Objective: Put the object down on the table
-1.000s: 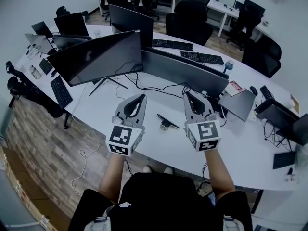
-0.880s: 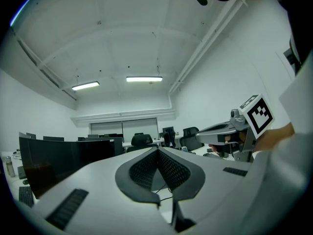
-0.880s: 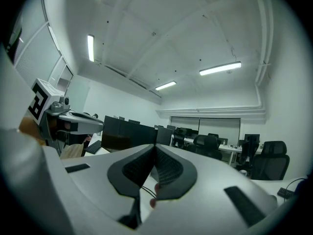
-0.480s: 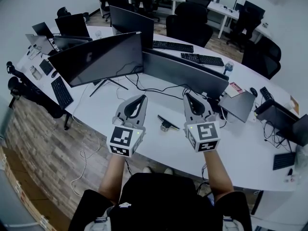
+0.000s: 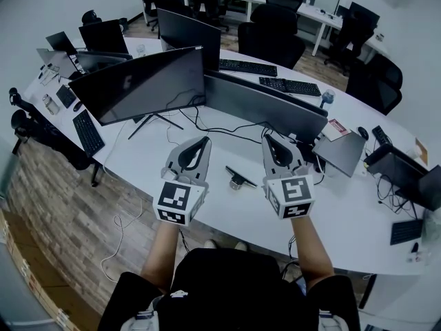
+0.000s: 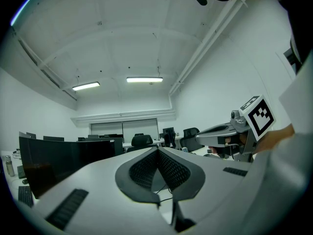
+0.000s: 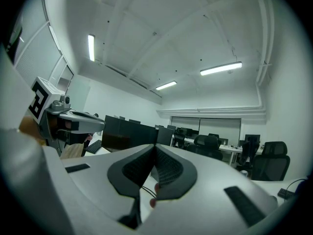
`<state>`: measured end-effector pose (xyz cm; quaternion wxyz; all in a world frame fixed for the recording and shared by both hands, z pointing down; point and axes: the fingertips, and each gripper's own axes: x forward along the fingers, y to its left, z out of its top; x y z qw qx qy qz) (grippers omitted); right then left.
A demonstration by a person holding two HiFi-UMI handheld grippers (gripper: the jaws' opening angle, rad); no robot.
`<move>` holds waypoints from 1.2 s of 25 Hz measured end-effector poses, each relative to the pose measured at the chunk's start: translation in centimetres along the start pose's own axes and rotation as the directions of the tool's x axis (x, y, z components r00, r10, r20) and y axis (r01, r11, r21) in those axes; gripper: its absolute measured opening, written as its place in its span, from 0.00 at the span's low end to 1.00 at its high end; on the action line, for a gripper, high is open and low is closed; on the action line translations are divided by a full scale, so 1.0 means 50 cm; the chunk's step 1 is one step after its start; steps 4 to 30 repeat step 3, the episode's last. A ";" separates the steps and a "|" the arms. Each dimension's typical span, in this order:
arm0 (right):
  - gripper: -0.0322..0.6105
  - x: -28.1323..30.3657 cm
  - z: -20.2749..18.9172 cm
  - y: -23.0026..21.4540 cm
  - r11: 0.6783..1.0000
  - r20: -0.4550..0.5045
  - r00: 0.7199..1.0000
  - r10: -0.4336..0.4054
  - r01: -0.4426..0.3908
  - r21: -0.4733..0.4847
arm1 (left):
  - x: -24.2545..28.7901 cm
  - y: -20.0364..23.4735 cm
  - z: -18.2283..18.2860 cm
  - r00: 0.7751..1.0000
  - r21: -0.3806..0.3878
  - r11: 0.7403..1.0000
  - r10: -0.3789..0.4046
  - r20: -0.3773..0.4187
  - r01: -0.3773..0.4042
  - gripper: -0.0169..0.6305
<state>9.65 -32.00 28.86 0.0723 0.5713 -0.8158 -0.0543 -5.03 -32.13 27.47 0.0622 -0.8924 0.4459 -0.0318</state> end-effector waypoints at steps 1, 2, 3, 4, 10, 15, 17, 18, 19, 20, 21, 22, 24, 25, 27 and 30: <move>0.09 0.000 0.000 0.000 1.000 0.000 1.000 0.000 0.000 0.001 | 0.000 0.000 0.000 1.000 -0.001 1.000 0.000 -0.001 0.000 0.05; 0.09 -0.001 0.000 -0.001 1.000 0.000 1.000 0.000 0.000 0.001 | 0.000 -0.001 0.000 1.000 -0.001 1.000 0.000 -0.001 0.000 0.05; 0.09 -0.001 0.000 -0.001 1.000 -0.001 1.000 0.000 0.000 0.002 | 0.001 -0.001 0.000 1.000 -0.002 1.000 0.000 -0.001 0.000 0.05; 0.09 -0.001 0.000 -0.001 1.000 -0.001 1.000 0.000 0.000 0.002 | 0.001 -0.001 0.000 1.000 -0.002 1.000 0.000 -0.001 0.000 0.05; 0.09 -0.001 0.000 -0.001 1.000 -0.001 1.000 0.000 0.000 0.002 | 0.001 -0.001 0.000 1.000 -0.002 1.000 0.000 -0.001 0.000 0.05; 0.09 -0.001 0.000 -0.001 1.000 -0.001 1.000 0.000 0.000 0.002 | 0.001 -0.001 0.000 1.000 -0.002 1.000 0.000 -0.001 0.000 0.05; 0.09 -0.001 0.000 -0.001 1.000 -0.001 1.000 0.000 0.000 0.002 | 0.001 -0.001 0.000 1.000 -0.002 1.000 0.000 -0.001 0.000 0.05; 0.09 -0.001 0.000 -0.001 1.000 -0.001 1.000 0.000 0.000 0.002 | 0.001 -0.001 0.000 1.000 -0.002 1.000 0.000 -0.001 0.000 0.05; 0.09 -0.001 0.000 -0.001 1.000 -0.001 1.000 0.000 0.000 0.002 | 0.001 -0.001 0.000 1.000 -0.002 1.000 0.000 -0.001 0.000 0.05; 0.09 -0.001 0.000 -0.001 1.000 -0.001 1.000 0.000 0.000 0.002 | 0.001 -0.001 0.000 1.000 -0.002 1.000 0.000 -0.001 0.000 0.05; 0.09 -0.001 0.000 -0.001 1.000 -0.001 1.000 0.000 0.000 0.002 | 0.001 -0.001 0.000 1.000 -0.002 1.000 0.000 -0.001 0.000 0.05; 0.09 -0.001 0.000 -0.001 1.000 -0.001 1.000 0.000 0.000 0.002 | 0.001 -0.001 0.000 1.000 -0.002 1.000 0.000 -0.001 0.000 0.05; 0.09 -0.001 0.000 -0.001 1.000 -0.001 1.000 0.000 0.000 0.002 | 0.001 -0.001 0.000 1.000 -0.002 1.000 0.000 -0.001 0.000 0.05; 0.09 -0.001 0.000 -0.001 1.000 -0.001 1.000 0.000 0.000 0.002 | 0.001 -0.001 0.000 1.000 -0.002 1.000 0.000 -0.001 0.000 0.05; 0.09 -0.001 0.000 -0.001 1.000 -0.001 1.000 0.000 0.000 0.002 | 0.001 -0.001 0.000 1.000 -0.002 1.000 0.000 -0.001 0.000 0.05; 0.09 -0.001 0.000 -0.001 1.000 -0.001 1.000 0.000 0.000 0.002 | 0.001 -0.001 0.000 1.000 -0.002 1.000 0.000 -0.001 0.000 0.05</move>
